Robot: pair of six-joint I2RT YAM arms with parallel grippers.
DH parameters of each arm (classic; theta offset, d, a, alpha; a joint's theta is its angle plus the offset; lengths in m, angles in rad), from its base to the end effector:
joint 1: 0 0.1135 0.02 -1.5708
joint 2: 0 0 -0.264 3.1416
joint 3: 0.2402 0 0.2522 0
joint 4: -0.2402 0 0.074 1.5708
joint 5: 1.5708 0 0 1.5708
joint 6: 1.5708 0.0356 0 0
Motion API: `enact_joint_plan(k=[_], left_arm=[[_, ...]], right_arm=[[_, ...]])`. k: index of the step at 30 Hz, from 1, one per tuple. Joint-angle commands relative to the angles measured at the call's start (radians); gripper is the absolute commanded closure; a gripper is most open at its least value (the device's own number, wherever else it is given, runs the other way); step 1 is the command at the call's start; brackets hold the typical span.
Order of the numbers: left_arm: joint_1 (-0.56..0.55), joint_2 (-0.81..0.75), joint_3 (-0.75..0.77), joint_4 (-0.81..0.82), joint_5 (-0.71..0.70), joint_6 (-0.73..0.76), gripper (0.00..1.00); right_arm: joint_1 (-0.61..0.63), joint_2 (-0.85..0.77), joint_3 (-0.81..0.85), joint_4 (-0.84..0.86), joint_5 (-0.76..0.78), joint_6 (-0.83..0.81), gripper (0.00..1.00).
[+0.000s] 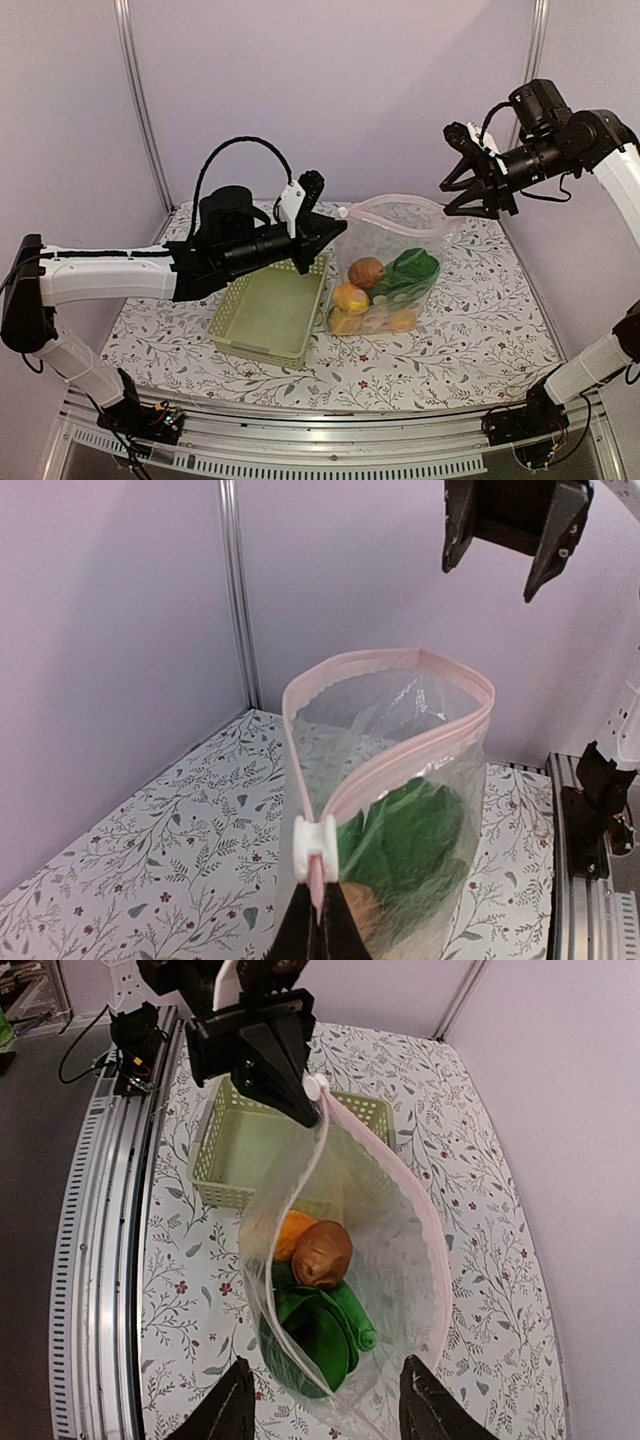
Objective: Place the food in the zip-top bag and seal the zipper
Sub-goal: Hold the zipper from the zipper food storage bag.
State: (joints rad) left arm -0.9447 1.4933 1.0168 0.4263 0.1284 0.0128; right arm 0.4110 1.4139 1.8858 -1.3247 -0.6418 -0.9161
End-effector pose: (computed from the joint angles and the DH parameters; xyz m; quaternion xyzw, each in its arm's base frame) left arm 0.2037 -0.2895 0.3122 0.3724 0.6215 -0.3505 0.5935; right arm 0.2088 0.1143 0.4618 -0.6345 0.6317 0.2026 0.3966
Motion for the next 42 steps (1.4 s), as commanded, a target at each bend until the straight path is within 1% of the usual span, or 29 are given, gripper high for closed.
enact_joint_plan(k=[1, 4, 10, 15, 24, 31, 36, 42], left_arm=[[0.016, 0.009, 0.024, -0.004, 0.013, -0.003, 1.00], [0.017, 0.002, 0.015, 0.004, 0.033, -0.001, 1.00], [0.017, -0.008, -0.016, 0.050, 0.063, 0.009, 1.00], [0.016, -0.010, -0.019, 0.045, 0.092, 0.027, 1.00], [0.017, -0.029, -0.024, 0.015, 0.179, 0.066, 1.00], [0.017, -0.030, -0.024, 0.000, 0.188, 0.069, 1.00], [0.016, -0.036, -0.029, 0.000, 0.179, 0.071, 1.00], [0.016, -0.041, -0.027, -0.004, 0.168, 0.072, 1.00]], right_arm=[[0.076, 0.072, 0.059, 0.046, -0.064, 0.076, 0.52], [0.120, 0.133, 0.096, 0.084, -0.080, 0.087, 0.53], [0.240, 0.193, 0.104, 0.221, -0.059, 0.098, 0.54], [0.290, 0.240, 0.122, 0.294, -0.056, 0.115, 0.55], [0.338, 0.306, 0.129, 0.289, -0.033, 0.102, 0.57], [0.367, 0.325, 0.126, 0.258, 0.004, 0.073, 0.63], [0.376, 0.324, 0.127, 0.254, 0.030, 0.064, 0.71], [0.399, 0.340, 0.128, 0.218, 0.090, 0.038, 0.72]])
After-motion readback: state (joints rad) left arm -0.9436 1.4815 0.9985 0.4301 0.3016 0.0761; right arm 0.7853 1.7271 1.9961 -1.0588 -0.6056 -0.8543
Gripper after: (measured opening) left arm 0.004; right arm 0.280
